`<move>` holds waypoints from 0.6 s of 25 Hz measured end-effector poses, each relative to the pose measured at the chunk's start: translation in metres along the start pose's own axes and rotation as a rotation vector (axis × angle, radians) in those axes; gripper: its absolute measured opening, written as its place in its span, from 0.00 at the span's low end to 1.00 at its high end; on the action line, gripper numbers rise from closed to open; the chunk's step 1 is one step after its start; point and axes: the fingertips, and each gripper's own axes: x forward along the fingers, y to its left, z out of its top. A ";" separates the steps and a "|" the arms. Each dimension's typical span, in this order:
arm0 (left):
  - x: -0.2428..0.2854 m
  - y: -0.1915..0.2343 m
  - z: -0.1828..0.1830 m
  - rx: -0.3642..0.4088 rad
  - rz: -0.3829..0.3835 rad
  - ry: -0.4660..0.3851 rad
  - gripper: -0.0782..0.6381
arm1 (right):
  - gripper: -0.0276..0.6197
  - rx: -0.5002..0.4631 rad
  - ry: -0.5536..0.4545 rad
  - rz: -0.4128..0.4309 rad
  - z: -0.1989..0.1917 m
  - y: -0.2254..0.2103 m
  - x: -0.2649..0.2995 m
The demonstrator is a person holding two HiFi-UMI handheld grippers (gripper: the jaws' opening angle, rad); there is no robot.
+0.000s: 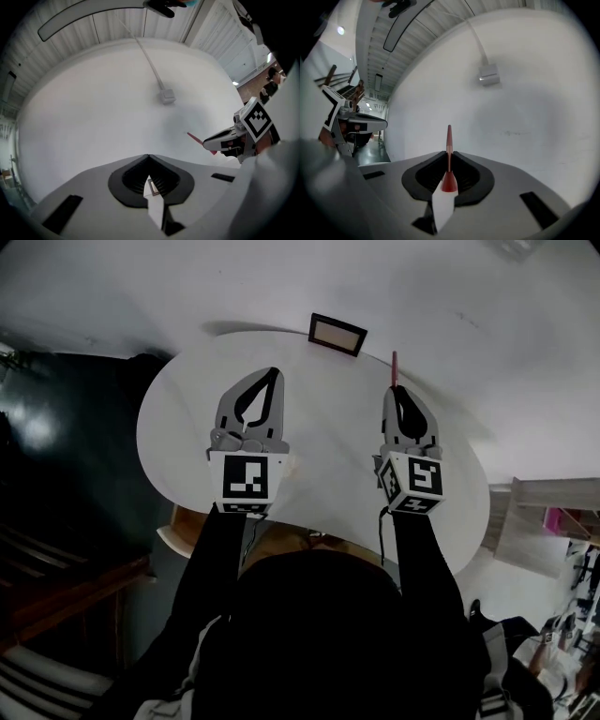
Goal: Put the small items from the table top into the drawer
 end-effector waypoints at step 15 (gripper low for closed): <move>-0.145 0.116 -0.042 0.009 0.391 0.115 0.13 | 0.14 -0.004 -0.059 0.469 0.021 0.189 0.056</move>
